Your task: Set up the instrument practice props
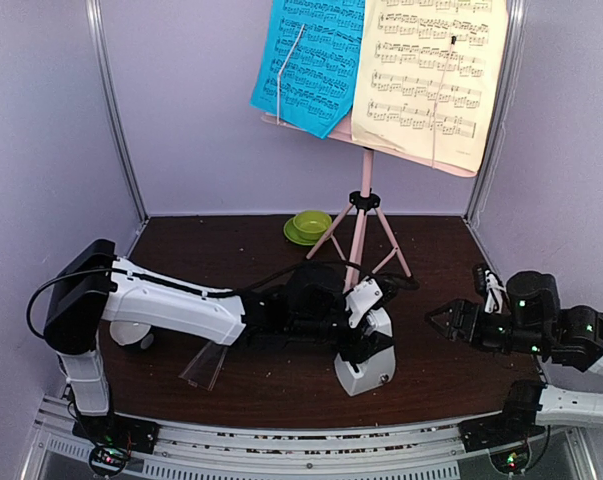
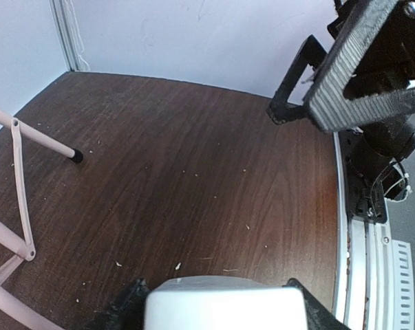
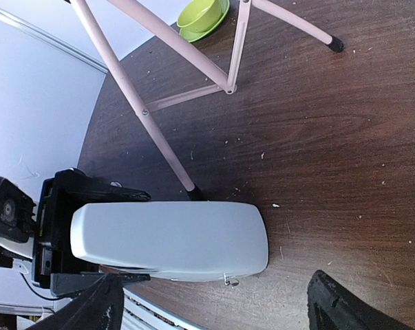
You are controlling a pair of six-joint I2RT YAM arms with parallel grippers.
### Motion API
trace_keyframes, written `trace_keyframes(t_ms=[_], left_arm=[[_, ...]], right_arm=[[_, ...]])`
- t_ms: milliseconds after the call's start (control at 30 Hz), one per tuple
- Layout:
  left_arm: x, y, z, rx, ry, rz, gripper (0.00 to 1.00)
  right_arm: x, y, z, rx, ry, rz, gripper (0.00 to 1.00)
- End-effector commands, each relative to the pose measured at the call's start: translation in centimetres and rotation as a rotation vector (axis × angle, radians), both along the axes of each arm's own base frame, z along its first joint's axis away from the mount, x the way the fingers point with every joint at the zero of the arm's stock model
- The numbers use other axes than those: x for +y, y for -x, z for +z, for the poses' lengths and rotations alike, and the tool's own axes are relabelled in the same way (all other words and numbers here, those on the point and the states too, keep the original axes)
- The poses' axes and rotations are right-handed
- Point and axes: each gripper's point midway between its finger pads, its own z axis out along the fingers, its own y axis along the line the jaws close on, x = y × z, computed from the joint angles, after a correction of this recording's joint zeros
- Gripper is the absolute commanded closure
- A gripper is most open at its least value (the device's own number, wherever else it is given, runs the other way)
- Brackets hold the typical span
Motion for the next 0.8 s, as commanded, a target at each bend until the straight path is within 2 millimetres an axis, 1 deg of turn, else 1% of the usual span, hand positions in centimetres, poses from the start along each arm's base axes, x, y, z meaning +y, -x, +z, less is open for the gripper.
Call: trace_keyframes(t_ms=[0, 67, 167, 200, 300, 333, 433, 467, 500, 533, 633, 700, 767], left_arm=[[-1.4, 0.3, 1.4, 0.007, 0.049, -0.033, 0.4], [-1.0, 0.0, 1.8, 0.017, 0.045, -0.003, 0.54], [0.6, -0.1, 4.5, 0.005, 0.106, 0.037, 0.71], [1.4, 0.0, 5.7, -0.003, 0.124, 0.052, 0.77], [3.7, 0.3, 6.7, -0.005, 0.13, 0.096, 0.86], [4.6, 0.2, 6.6, 0.002, 0.129, 0.12, 0.89], [7.7, -0.3, 6.6, 0.025, 0.135, 0.22, 0.94], [9.0, -0.8, 6.3, 0.034, 0.133, 0.277, 0.96], [10.0, -1.2, 6.2, 0.04, 0.134, 0.325, 0.98], [11.1, -1.7, 6.3, 0.045, 0.137, 0.376, 1.0], [13.5, -2.8, 6.8, 0.052, 0.147, 0.498, 1.0], [15.0, -3.6, 7.2, 0.054, 0.152, 0.584, 1.0], [15.9, -3.8, 8.0, 0.045, 0.172, 0.618, 1.0]], right_arm=[[0.7, -0.2, 0.2, -0.037, -0.017, 0.035, 0.07], [1.0, -0.2, 0.2, -0.042, -0.02, 0.045, 0.07], [1.4, -0.2, 0.6, -0.058, -0.031, 0.067, 0.07], [1.5, -0.2, 0.7, -0.062, -0.033, 0.073, 0.07], [2.3, -0.2, 0.8, -0.07, -0.047, 0.102, 0.08], [2.6, -0.2, 0.8, -0.073, -0.051, 0.115, 0.08], [3.8, -0.1, 0.9, -0.09, -0.051, 0.16, 0.1], [4.3, -0.2, 0.9, -0.098, -0.042, 0.174, 0.11], [4.8, -0.2, 0.9, -0.109, -0.038, 0.19, 0.12], [5.4, -0.2, 0.5, -0.111, -0.022, 0.208, 0.12], [7.2, -0.4, -0.2, -0.136, 0.008, 0.244, 0.14], [8.8, -0.5, -0.3, -0.156, 0.007, 0.277, 0.16], [10.6, -0.4, -0.4, -0.167, 0.001, 0.318, 0.17]])
